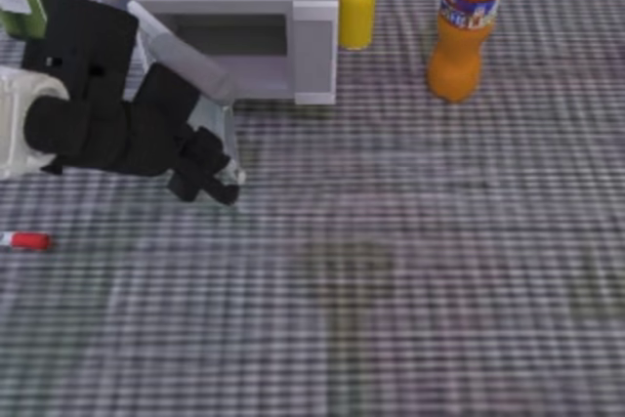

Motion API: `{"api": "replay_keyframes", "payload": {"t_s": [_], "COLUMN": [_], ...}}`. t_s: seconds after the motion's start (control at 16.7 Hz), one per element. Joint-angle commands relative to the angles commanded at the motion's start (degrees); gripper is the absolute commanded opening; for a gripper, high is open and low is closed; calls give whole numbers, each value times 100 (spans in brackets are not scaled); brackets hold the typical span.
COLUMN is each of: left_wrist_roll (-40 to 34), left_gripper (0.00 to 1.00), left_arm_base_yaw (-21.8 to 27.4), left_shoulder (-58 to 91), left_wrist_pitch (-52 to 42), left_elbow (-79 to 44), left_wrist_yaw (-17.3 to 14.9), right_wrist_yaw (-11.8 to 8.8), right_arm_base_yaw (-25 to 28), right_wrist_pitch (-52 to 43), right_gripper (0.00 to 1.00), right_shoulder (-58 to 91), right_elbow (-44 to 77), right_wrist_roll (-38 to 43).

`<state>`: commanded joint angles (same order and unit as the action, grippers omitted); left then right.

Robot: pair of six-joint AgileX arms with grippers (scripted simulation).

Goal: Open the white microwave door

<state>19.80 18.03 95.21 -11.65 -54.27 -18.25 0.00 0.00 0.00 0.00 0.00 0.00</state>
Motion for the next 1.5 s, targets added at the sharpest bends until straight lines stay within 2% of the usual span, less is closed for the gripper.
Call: {"api": "replay_keyframes", "payload": {"t_s": [0.18, 1.5], "left_wrist_roll": [191, 195], "left_gripper": [0, 0], "left_arm_base_yaw": [-96, -98], "left_shoulder": [-15, -16], "left_wrist_pitch": [-69, -71], "left_elbow": [21, 21], "left_wrist_yaw": [-113, -115], "right_wrist_yaw": [0, 0], "right_arm_base_yaw": [0, 0], "right_wrist_pitch": [0, 0], "right_gripper": [100, 100], "right_shoulder": [0, 0], "right_elbow": [0, 0], "right_wrist_roll": [0, 0]}}
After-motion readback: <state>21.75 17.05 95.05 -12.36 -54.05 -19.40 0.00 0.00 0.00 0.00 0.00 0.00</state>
